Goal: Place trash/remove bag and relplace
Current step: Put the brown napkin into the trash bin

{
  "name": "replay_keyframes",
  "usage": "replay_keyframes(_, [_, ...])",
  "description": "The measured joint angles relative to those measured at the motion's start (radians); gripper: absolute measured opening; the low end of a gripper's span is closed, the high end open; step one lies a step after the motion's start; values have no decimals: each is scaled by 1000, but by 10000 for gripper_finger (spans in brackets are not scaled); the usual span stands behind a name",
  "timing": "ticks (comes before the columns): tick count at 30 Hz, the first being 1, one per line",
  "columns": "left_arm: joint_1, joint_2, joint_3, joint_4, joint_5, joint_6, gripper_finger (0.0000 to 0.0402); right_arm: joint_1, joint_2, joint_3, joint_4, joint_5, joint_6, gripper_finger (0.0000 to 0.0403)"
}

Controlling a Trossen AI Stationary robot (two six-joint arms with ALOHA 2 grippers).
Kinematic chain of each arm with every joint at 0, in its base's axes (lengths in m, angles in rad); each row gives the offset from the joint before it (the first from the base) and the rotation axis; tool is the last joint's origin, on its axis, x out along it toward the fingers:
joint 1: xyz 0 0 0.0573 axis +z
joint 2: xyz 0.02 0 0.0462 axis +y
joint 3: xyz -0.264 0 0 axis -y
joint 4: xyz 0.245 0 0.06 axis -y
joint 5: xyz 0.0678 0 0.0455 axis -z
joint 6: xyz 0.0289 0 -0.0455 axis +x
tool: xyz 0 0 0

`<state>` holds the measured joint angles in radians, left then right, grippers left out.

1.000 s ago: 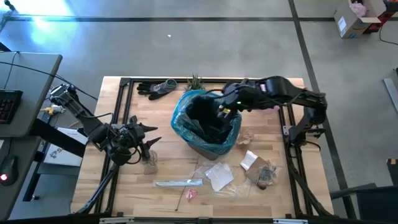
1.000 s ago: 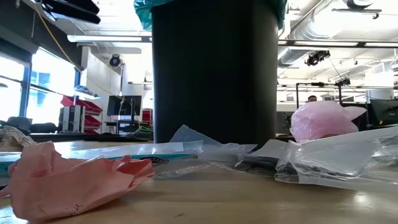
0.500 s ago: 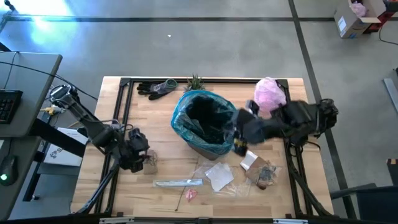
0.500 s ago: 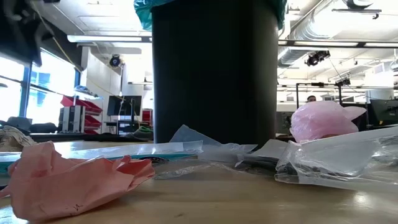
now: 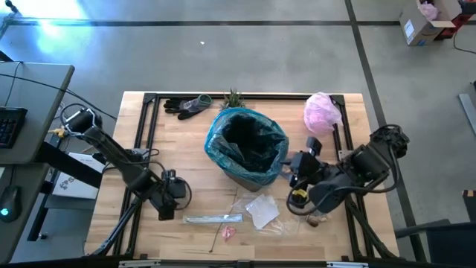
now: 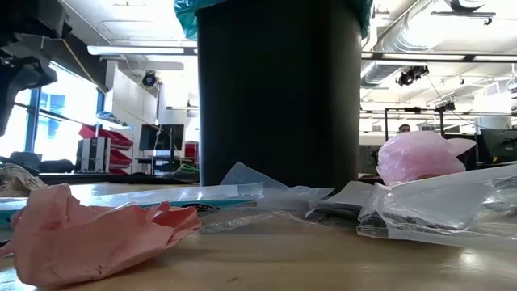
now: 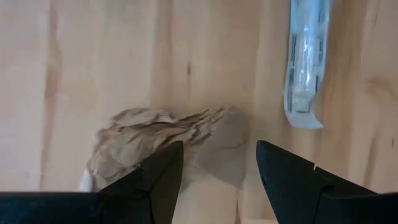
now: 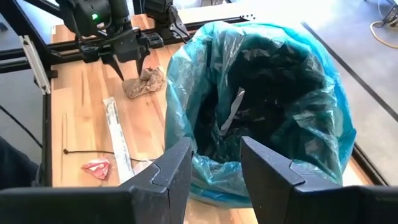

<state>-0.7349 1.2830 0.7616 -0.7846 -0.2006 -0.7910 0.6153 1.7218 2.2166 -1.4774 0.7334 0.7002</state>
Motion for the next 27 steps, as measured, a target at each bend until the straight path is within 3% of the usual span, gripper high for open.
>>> replay_keyframes(14, [0,176,0,110,95,36,181,31,1,0,0,42,18,124])
replay_keyframes(17, [0,203,0,175,154,69,140,34,5,0,0,44,18,124])
replay_keyframes(21, [1,214,0,183,161,95,27,38,12,-7,-1,51,18,124])
replay_keyframes(27, [8,208,4,173,130,89,2,38,36,-8,-18,55,18,124])
